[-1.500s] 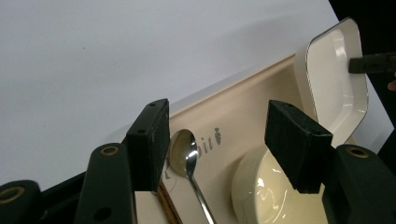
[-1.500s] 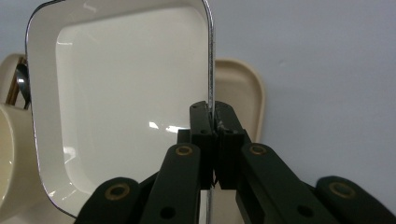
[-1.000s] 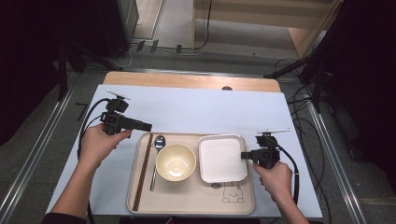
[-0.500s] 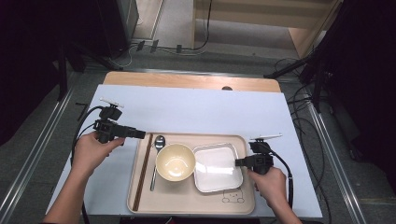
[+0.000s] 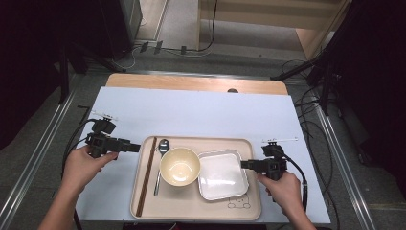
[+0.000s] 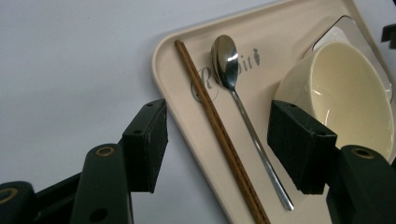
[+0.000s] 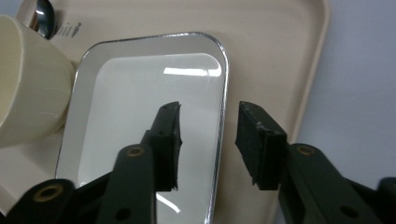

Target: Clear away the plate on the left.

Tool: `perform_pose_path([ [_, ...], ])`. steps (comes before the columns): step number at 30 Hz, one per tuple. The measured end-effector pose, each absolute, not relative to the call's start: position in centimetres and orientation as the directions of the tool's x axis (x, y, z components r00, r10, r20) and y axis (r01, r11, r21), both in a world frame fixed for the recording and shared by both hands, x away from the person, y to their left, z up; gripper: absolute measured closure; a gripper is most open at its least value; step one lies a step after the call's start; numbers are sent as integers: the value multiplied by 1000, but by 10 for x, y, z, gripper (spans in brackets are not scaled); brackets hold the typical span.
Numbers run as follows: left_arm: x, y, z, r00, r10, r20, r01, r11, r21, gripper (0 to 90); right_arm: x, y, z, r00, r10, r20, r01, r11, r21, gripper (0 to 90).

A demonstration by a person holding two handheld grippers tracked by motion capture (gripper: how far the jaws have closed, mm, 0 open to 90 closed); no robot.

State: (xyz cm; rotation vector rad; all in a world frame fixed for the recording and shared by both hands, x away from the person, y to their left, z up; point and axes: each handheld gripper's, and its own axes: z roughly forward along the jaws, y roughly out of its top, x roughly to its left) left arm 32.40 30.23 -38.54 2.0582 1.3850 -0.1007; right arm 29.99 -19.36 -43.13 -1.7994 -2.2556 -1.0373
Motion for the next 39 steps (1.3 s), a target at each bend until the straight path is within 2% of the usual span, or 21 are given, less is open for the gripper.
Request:
perform_pose_path([
  [6, 316, 307, -389, 446, 803, -395, 850, -242, 467, 382, 295, -209, -423, -444, 808, 387, 787, 145, 600, 388],
  [11, 309, 311, -391, 455, 805, -380, 842, -251, 477, 383, 290, -217, -418, -519, 803, 293, 693, 195, 694, 327],
  [15, 303, 316, -390, 444, 809, -385, 842, -230, 489, 382, 287, -226, -416, -567, 775, 280, 646, 208, 734, 291],
  [26, 283, 333, -394, 495, 801, -338, 799, -267, 538, 356, 277, -247, -417, -652, 726, 220, 545, 247, 801, 276],
  [39, 264, 354, -403, 493, 812, -314, 776, -247, 581, 346, 271, -257, -422, -676, 712, 192, 485, 233, 843, 276],
])
